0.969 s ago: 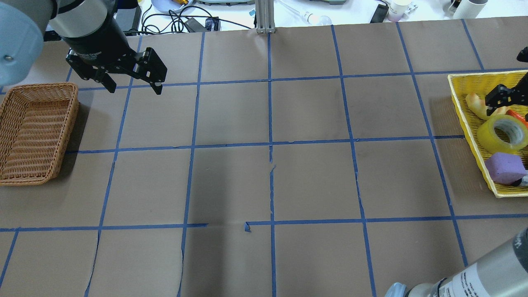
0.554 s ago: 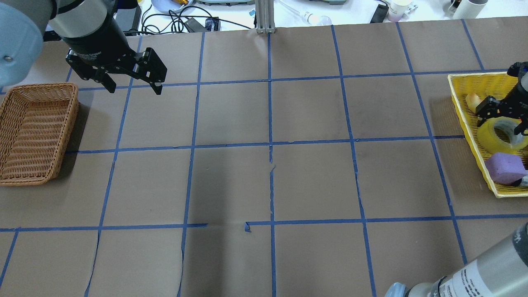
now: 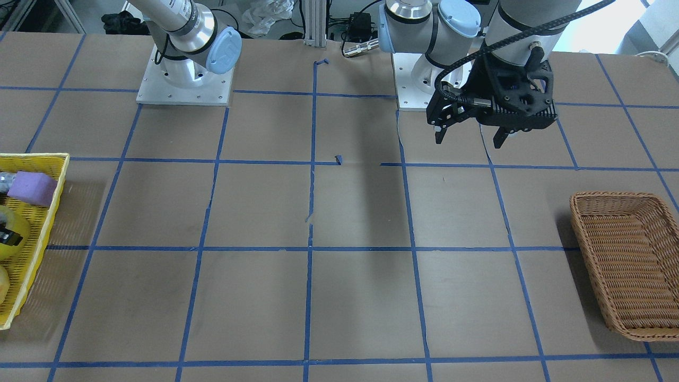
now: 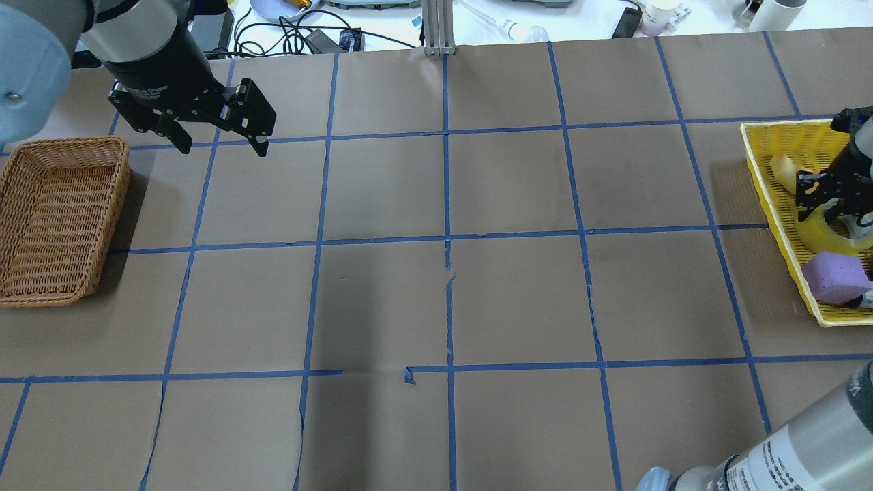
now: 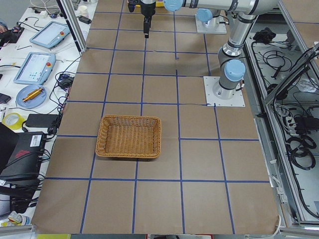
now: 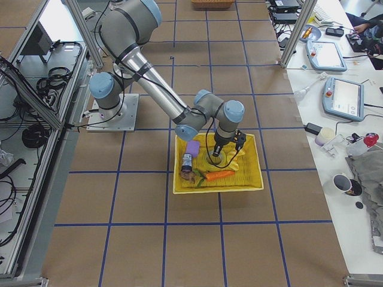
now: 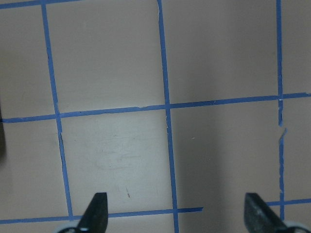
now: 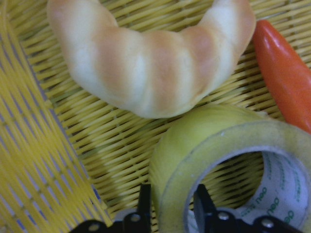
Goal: Transfer tape with both arms
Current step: 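Grasp the yellow tape roll with the right gripper and lift it, then carry the tape roll with the right gripper to the table center and set it down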
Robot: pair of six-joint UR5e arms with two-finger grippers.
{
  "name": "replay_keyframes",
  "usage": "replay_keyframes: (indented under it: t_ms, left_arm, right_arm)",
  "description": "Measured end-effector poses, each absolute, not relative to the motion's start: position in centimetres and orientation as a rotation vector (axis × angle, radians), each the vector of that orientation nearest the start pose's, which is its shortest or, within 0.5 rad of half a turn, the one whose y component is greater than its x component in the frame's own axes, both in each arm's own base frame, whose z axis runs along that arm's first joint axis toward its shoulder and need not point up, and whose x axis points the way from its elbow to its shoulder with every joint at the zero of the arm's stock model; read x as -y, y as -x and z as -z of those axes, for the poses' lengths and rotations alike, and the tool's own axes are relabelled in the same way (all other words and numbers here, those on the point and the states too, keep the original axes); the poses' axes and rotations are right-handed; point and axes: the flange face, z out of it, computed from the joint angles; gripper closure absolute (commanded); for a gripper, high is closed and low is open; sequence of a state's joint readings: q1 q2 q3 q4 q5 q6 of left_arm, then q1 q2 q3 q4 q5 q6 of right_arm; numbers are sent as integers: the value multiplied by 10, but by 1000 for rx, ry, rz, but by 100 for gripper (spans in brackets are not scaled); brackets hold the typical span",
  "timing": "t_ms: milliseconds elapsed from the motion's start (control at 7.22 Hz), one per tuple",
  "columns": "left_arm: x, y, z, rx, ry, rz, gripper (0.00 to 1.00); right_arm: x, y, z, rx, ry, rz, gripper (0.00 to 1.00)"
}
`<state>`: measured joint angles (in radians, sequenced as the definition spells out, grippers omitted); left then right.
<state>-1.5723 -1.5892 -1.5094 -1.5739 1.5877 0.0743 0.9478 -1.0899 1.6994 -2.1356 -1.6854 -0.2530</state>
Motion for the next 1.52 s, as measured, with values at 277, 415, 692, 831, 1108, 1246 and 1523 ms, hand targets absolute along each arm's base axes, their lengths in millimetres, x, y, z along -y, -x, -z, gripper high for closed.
replay_keyframes:
  t_ms: [277,415,692,831,1108,1246,1523]
  left_arm:
    - [503,132,-509,-3120,-119,61,0]
    - [503,132,-509,-3120,-119,61,0]
    - [503,132,-509,-3120,-119,61,0]
    - [503,132,-509,-3120,-119,61,0]
    - [503,132,-509,-3120,-119,62,0]
    - [503,132,-509,-3120,-119,62,0]
    - [503,132,-509,-3120,-119,62,0]
  right_arm:
    - [569,254,-233,-3178,-576,-101,100]
    - [570,243,-258,-3197,-557,-47,100]
    - [575,170,-331,-3235,-465,51,100]
    - [578,118,-356,-3231,-473,68,100]
    - [585,-7,-370,-3184,-609,102,100]
    - [586,-72,-367,-3125,-719,112,100]
    - [585,-187,-350,-2996,-942,92,100]
